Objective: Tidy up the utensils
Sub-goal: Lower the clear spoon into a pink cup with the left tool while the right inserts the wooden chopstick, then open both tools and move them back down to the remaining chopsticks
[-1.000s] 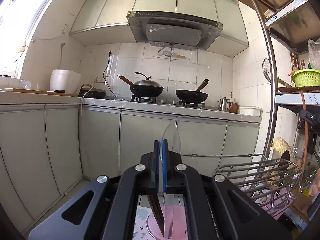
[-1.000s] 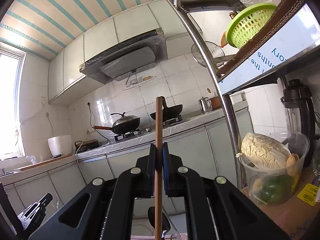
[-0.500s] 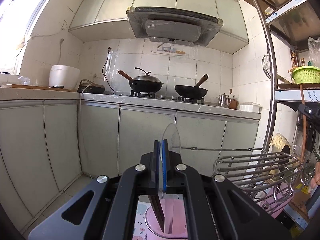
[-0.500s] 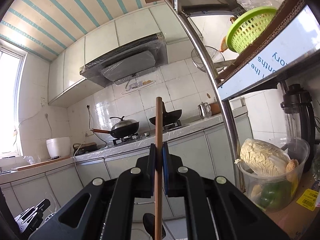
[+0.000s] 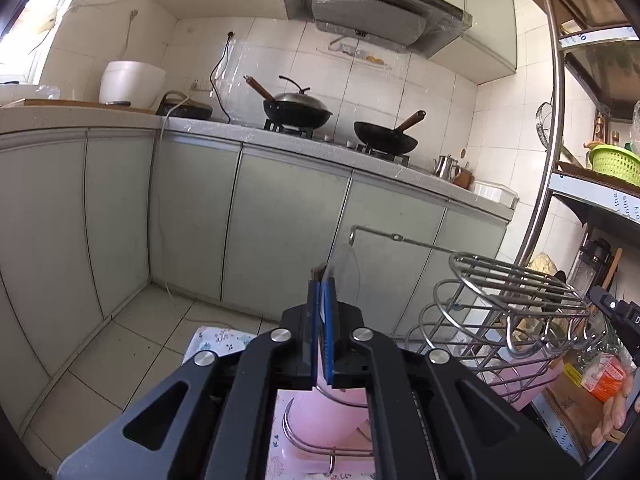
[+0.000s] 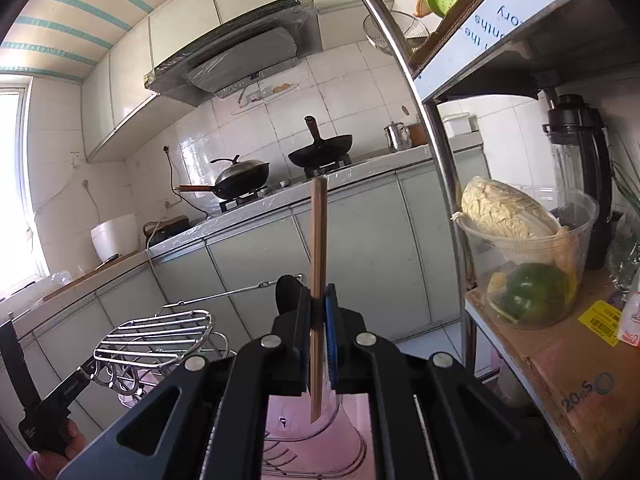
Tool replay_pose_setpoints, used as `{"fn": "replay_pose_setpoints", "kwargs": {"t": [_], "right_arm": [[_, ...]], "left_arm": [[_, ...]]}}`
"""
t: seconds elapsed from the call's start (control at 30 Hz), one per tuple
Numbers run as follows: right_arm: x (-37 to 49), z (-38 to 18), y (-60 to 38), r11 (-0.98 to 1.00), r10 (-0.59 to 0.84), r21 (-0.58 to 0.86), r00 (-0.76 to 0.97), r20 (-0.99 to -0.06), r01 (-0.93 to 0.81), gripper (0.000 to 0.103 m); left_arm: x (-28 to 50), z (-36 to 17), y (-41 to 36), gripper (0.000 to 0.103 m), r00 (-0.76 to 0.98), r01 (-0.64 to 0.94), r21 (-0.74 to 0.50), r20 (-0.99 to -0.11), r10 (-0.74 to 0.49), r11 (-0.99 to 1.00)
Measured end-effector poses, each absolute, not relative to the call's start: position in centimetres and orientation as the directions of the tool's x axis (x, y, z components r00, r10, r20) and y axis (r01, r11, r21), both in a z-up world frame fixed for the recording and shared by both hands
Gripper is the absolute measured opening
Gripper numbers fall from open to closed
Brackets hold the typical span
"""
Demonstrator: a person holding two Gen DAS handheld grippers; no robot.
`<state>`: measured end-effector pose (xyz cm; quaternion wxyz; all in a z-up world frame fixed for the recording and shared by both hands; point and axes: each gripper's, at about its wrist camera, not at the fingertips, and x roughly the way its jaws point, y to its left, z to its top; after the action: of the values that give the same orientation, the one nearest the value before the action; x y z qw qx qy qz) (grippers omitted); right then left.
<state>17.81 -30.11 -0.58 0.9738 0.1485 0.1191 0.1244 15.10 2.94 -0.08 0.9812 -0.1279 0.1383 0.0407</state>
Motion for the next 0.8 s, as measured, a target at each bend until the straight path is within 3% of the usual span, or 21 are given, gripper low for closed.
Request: {"fn": "replay_pose_setpoints", "kwargs": {"t": [0.47, 0.8], "right_arm": [[19.0, 0.6, -29.5, 0.945, 0.270, 0.261, 0.918, -0.290, -0.195, 0.006], [18.9, 0.7, -30.4, 0.936, 0.298, 0.277, 0.907, -0.296, -0.217, 0.007]], "left_arm": [[16.2, -0.4, 3.1, 0.001, 0.906, -0.123, -0.218, -0.423, 0.020, 0.968], [16.8, 0.5, 1.8, 0.002, 0.877, -0.120, -0.148, -0.480, 0.035, 0.982]]}}
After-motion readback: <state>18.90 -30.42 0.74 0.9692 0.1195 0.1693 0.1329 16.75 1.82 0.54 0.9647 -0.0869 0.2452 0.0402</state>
